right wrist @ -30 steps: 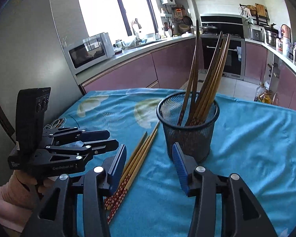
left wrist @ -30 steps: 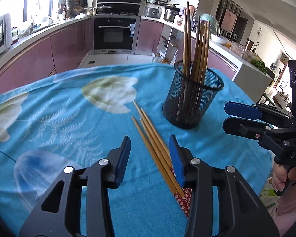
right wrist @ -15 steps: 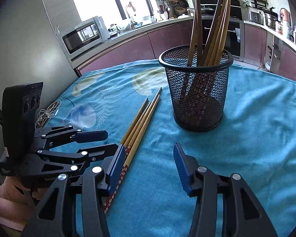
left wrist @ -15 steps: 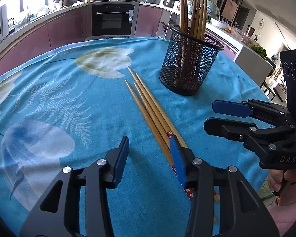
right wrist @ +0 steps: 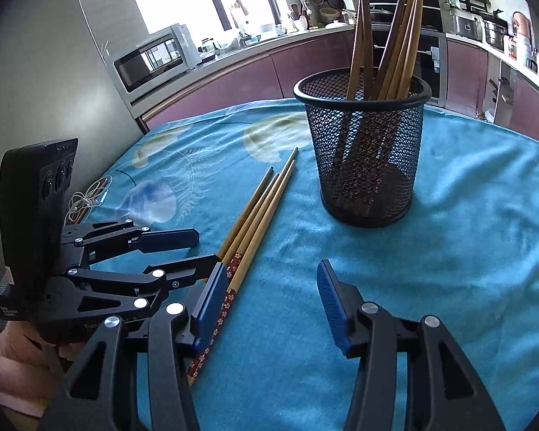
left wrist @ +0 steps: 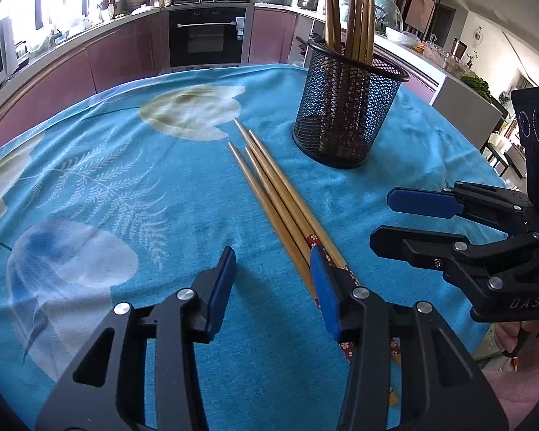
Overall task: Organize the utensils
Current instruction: 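Lower the left tool onto a chopstick while the right tool lowers onto another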
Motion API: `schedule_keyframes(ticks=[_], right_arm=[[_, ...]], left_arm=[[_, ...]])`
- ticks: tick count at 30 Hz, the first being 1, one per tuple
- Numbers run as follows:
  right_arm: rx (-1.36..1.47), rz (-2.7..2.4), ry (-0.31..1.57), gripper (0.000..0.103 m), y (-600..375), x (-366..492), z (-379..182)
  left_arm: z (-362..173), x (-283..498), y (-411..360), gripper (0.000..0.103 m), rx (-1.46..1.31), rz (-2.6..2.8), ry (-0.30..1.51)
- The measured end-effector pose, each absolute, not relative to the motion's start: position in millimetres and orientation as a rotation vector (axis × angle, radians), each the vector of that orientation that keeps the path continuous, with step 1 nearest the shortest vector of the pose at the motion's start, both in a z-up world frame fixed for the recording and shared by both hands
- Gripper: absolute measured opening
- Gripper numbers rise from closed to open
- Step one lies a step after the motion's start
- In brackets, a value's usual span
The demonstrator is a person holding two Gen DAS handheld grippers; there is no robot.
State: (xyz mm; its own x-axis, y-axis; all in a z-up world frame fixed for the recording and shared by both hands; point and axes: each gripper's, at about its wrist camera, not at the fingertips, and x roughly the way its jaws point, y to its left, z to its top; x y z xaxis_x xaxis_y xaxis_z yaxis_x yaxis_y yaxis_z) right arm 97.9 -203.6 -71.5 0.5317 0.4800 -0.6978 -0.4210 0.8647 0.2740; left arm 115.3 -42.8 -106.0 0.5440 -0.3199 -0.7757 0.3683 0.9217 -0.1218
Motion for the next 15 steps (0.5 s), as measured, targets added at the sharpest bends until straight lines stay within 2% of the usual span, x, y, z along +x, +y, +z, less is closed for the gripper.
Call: schedule_keyframes(ticks=[10,15], right_arm=[[0.049,0.535,0.864,0.05,-195.7,99.8,-75.1],[0.033,0.53,0.866,0.05,-191.7,101.0,-76.5]], left_arm=[[-106.8,119.9,-43.9,0.041,0.06,-0.389,0.914],[-108.4,120.8,-43.1,0.027,0.089,-0.367,0.914]])
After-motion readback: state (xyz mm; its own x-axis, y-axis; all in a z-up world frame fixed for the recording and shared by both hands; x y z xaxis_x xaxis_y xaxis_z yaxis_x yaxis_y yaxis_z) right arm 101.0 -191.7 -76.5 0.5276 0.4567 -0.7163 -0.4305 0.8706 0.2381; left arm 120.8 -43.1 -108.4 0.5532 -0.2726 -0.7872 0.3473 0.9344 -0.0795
